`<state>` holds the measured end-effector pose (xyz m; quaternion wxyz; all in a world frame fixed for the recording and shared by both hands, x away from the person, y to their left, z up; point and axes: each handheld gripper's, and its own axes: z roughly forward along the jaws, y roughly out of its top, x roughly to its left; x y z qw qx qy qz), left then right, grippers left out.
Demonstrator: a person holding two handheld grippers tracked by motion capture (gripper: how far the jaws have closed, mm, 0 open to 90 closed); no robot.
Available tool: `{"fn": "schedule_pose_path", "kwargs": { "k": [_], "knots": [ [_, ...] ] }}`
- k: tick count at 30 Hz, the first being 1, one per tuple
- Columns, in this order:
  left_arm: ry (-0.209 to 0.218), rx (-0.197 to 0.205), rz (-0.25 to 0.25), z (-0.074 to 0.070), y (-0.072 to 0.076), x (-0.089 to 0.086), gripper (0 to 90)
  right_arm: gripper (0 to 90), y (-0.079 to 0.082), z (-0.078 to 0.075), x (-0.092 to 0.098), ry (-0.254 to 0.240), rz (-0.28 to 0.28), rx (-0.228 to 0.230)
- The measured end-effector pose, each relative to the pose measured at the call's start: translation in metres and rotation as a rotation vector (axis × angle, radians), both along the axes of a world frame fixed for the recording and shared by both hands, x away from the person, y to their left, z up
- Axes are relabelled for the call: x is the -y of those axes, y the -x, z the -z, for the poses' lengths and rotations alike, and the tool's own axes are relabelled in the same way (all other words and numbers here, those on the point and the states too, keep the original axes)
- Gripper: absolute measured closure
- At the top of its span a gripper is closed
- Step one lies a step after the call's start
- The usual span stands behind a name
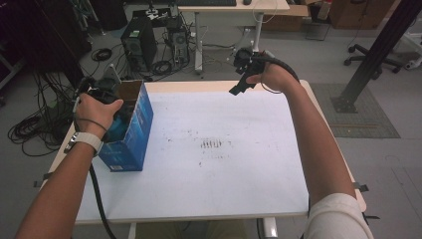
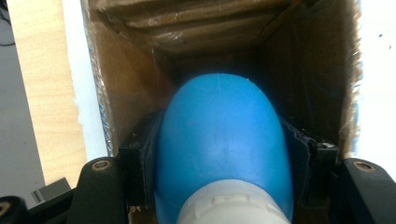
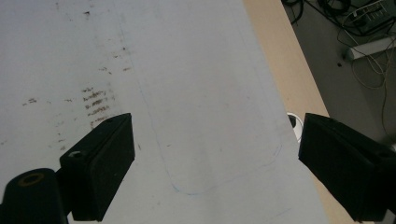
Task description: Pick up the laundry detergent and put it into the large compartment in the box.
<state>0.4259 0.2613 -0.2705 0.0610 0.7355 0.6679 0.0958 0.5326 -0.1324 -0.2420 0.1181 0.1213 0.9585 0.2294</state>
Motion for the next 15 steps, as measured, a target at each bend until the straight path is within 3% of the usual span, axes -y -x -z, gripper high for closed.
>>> {"fn": "schedule_pose_path", "kwargs": {
  "k": [15],
  "knots": [
    [-0.008, 0.0, 0.007, 0.006, 0.0004, 0.0014, 37.4, 11.1, 0.0002, 0.0019, -0.0018, 0.002, -0.004, -0.004]
  ]
}}
